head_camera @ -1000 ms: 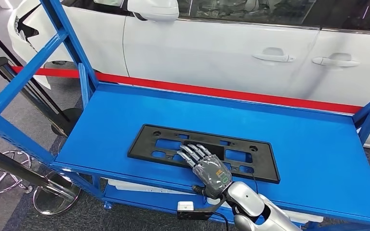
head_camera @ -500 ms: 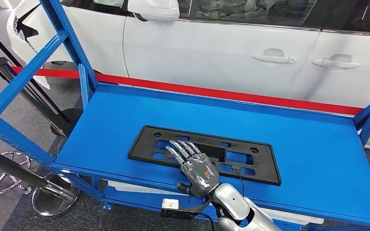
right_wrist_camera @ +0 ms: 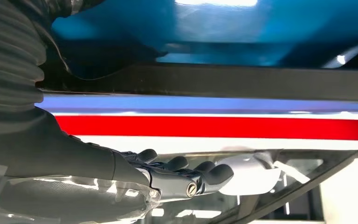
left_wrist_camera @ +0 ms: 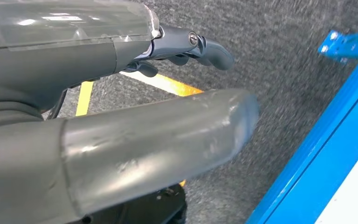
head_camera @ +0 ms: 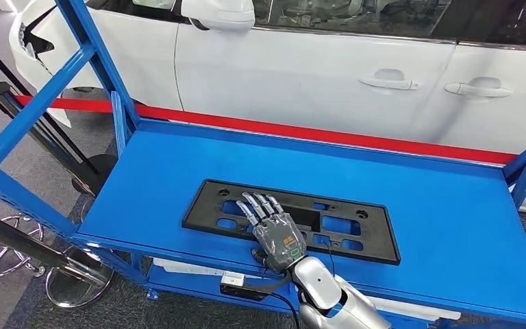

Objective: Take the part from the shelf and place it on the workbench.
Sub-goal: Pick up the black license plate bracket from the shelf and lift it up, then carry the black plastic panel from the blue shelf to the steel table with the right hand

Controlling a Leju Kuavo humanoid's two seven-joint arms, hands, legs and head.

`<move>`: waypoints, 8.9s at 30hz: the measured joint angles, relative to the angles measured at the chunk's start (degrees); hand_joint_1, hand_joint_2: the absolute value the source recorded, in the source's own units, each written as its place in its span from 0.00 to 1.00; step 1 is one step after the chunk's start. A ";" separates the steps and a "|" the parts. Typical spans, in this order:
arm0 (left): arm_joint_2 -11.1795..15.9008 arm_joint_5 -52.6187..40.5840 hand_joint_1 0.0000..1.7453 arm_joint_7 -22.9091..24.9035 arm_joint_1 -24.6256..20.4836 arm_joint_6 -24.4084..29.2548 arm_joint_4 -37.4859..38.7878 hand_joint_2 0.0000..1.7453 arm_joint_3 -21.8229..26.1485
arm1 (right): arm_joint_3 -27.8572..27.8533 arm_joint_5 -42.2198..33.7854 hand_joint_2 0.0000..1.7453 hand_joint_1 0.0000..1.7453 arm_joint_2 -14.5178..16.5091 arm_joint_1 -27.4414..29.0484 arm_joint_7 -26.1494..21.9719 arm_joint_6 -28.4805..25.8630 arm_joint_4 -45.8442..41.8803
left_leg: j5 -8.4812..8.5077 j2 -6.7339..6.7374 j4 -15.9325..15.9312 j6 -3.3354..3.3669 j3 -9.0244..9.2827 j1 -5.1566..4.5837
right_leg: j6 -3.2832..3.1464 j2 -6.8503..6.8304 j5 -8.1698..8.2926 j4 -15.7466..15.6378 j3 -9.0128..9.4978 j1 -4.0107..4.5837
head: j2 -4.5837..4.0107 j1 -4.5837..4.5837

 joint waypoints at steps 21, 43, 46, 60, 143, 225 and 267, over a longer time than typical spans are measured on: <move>0.56 -2.83 0.00 -0.07 -0.23 0.00 0.01 0.00 0.44 | -2.18 20.08 1.00 0.74 1.25 -0.98 18.21 -7.87 10.67 | 0.55 0.15 -0.44 1.47 0.09 0.51 | 1.74 0.16 -7.03 11.64 -4.65 -0.58 | 0.00 0.01; 0.78 -4.79 0.00 -1.26 0.18 -3.87 0.00 0.50 2.67 | -23.53 20.12 1.00 1.00 -4.74 7.79 17.16 -13.05 8.70 | -0.78 -0.06 2.20 -1.29 -0.01 0.78 | 0.22 -0.24 -0.19 -0.83 1.70 -0.70 | -0.01 0.00; 0.79 -5.09 0.00 -1.92 0.22 -4.45 0.01 0.50 2.76 | -24.58 20.12 1.00 1.00 -4.77 8.12 16.49 -13.16 8.51 | -0.54 -0.20 0.24 -0.16 0.79 0.51 | 1.15 -0.05 -0.10 -0.83 1.54 -0.59 | -0.01 0.02; 0.62 -5.93 0.00 -3.93 0.21 -4.76 0.01 0.00 2.91 | -27.03 20.12 1.00 1.00 -4.91 10.00 14.34 -13.58 6.54 | -0.19 -0.19 -0.66 0.63 1.13 0.21 | 0.63 -0.06 0.27 -0.73 0.80 -0.24 | 0.00 0.02; 1.43 -11.47 0.00 -0.63 -0.77 -6.69 0.01 0.00 11.02 | -18.86 -70.32 1.00 1.00 -16.43 28.66 -40.83 45.95 -47.44 | -1.13 0.96 -2.84 1.85 4.53 0.31 | 1.86 0.70 -3.26 6.47 -5.34 -0.60 | 0.00 0.01; -0.64 -11.38 0.00 23.60 0.27 2.75 0.03 0.00 20.72 | -22.00 -71.07 1.00 1.00 -24.27 26.58 -37.25 44.02 -47.42 | -5.76 0.75 13.90 -1.58 -2.49 0.10 | -0.68 -0.88 1.17 -0.78 -0.23 -0.47 | -0.01 -0.03; 2.13 -17.23 0.00 18.37 -0.63 7.20 0.01 0.00 20.87 | -21.80 -69.31 1.00 1.00 -23.33 27.28 -41.96 40.31 -49.67 | -1.38 0.99 -1.16 1.55 3.02 0.19 | 1.93 0.60 -5.13 10.70 -5.51 -0.44 | 0.01 0.03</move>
